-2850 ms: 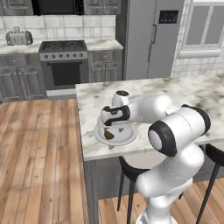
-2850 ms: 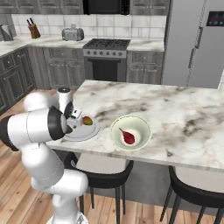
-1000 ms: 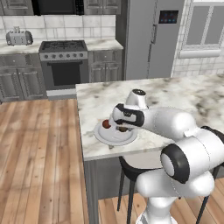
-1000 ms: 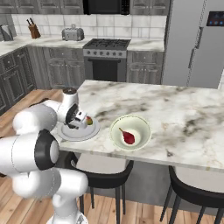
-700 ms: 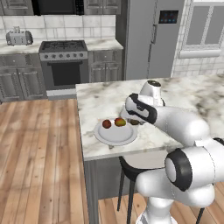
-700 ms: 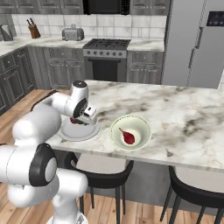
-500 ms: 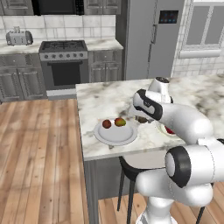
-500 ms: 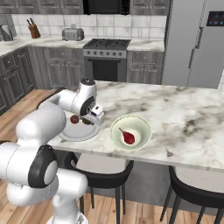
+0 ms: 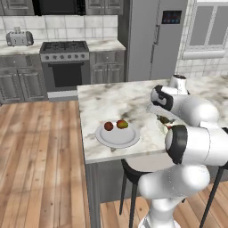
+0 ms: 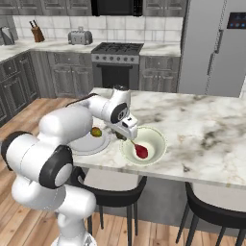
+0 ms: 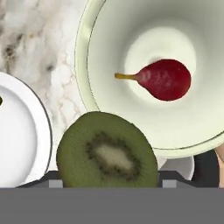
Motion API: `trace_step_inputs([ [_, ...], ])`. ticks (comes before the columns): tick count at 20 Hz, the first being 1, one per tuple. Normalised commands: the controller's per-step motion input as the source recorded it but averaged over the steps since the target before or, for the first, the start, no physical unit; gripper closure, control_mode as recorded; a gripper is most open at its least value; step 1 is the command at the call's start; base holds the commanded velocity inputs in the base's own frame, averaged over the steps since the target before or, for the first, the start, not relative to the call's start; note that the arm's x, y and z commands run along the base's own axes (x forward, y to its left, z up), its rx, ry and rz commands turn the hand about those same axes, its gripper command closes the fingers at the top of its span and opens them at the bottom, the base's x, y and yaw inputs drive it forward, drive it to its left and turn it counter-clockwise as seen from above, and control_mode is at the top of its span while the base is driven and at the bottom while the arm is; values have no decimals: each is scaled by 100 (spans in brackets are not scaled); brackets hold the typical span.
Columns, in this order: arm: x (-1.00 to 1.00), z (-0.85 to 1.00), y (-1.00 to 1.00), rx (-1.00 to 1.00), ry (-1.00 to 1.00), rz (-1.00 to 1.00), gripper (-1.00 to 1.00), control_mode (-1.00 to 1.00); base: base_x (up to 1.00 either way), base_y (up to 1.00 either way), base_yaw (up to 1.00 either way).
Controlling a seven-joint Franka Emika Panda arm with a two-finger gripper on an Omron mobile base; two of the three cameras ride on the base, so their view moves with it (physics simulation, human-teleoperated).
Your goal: Take the fruits from the plate on the dining counter and place two fruits in each bowl.
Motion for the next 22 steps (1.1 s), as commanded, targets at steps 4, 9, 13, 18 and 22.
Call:
trace_step_inputs([
  [4,15,0,-88,-2,6,-16,100,-100,0,0,0],
  [9,43,-20,-43,0,-5,0,100,-100,0,0,0],
  [13,13,-62,-40,0,-8,4,100,-100,0,0,0],
  [18,33,-44,-15,0,-10,6,100,-100,0,0,0],
  [22,54,-3,1,0,-4,0,100,-100,0,0,0],
])
